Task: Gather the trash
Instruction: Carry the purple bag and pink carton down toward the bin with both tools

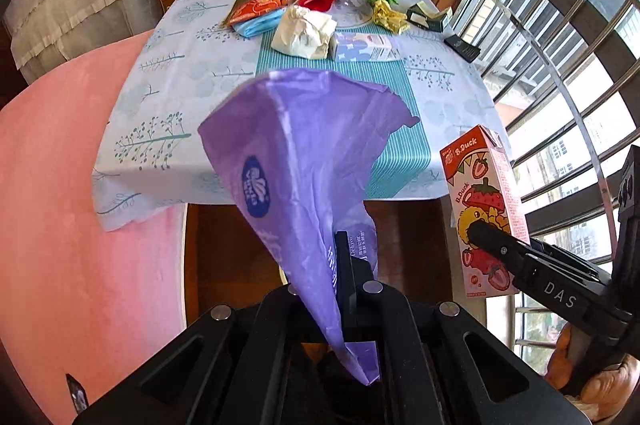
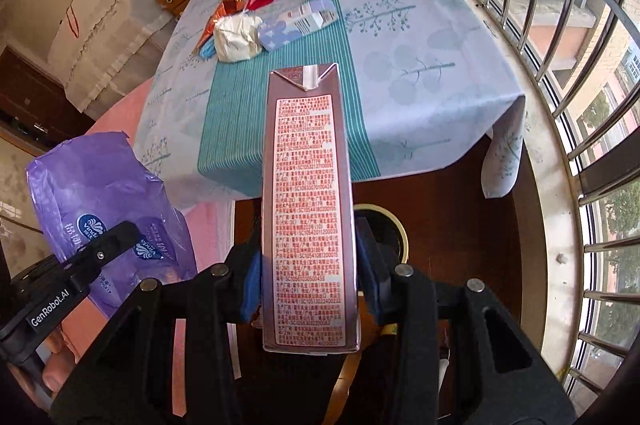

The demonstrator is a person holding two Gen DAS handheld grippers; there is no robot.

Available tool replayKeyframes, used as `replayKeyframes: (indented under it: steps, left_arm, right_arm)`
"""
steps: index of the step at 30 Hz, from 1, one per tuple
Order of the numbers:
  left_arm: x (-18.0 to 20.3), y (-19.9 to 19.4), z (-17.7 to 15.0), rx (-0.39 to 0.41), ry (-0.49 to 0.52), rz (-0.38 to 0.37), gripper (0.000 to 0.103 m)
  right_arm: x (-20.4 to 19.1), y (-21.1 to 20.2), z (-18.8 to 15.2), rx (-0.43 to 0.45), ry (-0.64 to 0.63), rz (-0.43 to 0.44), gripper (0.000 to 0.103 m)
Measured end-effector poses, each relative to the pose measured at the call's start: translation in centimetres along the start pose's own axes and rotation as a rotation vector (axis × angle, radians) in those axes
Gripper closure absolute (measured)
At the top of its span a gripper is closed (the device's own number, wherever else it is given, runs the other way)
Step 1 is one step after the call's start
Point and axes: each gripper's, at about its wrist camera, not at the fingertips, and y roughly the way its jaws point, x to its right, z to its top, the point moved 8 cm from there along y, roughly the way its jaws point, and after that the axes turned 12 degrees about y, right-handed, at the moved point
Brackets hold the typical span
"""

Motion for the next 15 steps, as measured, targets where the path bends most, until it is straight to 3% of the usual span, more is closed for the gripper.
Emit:
replayKeyframes:
  steps: [8,15]
  left_arm:
    - [0.8,10.4,-4.8,-0.150,0.064,-0.025,0.103]
    - [1.1,22.6,-9.0,-0.233,0.080,-0.049,0.103]
  right_arm:
    - [4.6,8.5,-5.2,-0.106,0.078,-0.058,0.066]
    - [10.0,20.2,-8.8,-0.147,0.146,-0.108,0.066]
